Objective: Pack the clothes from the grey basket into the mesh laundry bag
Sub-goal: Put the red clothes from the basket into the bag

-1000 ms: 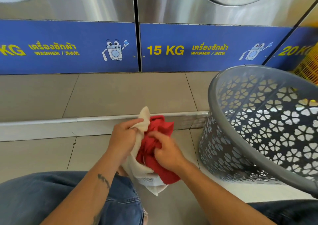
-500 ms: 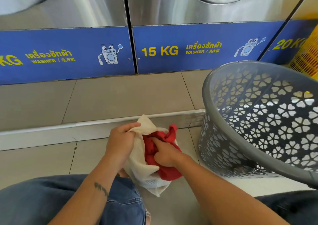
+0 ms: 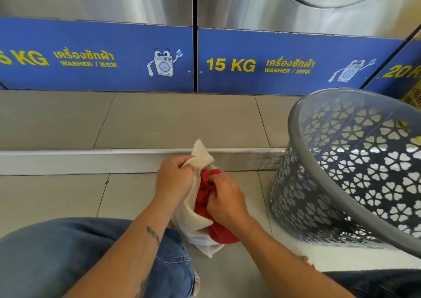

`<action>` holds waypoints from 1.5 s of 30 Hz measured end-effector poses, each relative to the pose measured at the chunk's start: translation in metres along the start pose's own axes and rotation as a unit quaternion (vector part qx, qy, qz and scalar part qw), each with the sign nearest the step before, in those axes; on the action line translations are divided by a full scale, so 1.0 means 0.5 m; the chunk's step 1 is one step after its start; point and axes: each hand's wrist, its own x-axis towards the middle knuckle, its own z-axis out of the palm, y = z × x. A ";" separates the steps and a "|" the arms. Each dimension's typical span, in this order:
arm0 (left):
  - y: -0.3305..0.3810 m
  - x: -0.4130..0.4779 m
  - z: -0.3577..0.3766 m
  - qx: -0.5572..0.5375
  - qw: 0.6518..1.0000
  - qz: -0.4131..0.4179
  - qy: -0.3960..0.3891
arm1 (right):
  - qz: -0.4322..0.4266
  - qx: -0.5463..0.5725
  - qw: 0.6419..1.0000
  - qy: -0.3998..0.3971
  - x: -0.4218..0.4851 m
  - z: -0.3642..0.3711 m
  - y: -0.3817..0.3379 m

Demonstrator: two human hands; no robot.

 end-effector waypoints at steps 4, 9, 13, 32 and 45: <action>0.001 -0.002 -0.004 -0.003 1.000 0.015 -0.019 | -0.062 0.038 0.993 -0.092 -0.015 0.025 -0.031; 0.007 -0.004 -0.013 -0.026 0.998 0.013 -0.052 | 0.111 0.084 0.965 -0.222 0.046 -0.019 0.011; 0.017 -0.002 -0.005 0.000 0.999 0.008 -0.045 | 0.175 0.126 0.950 -0.228 0.080 -0.052 0.028; 0.027 -0.048 -0.008 0.130 0.983 0.064 -0.108 | 0.289 0.211 0.925 -0.125 -0.087 -0.047 0.032; 0.045 -0.018 -0.039 0.028 0.992 0.040 -0.116 | 0.312 0.358 0.876 -0.089 0.017 0.021 -0.013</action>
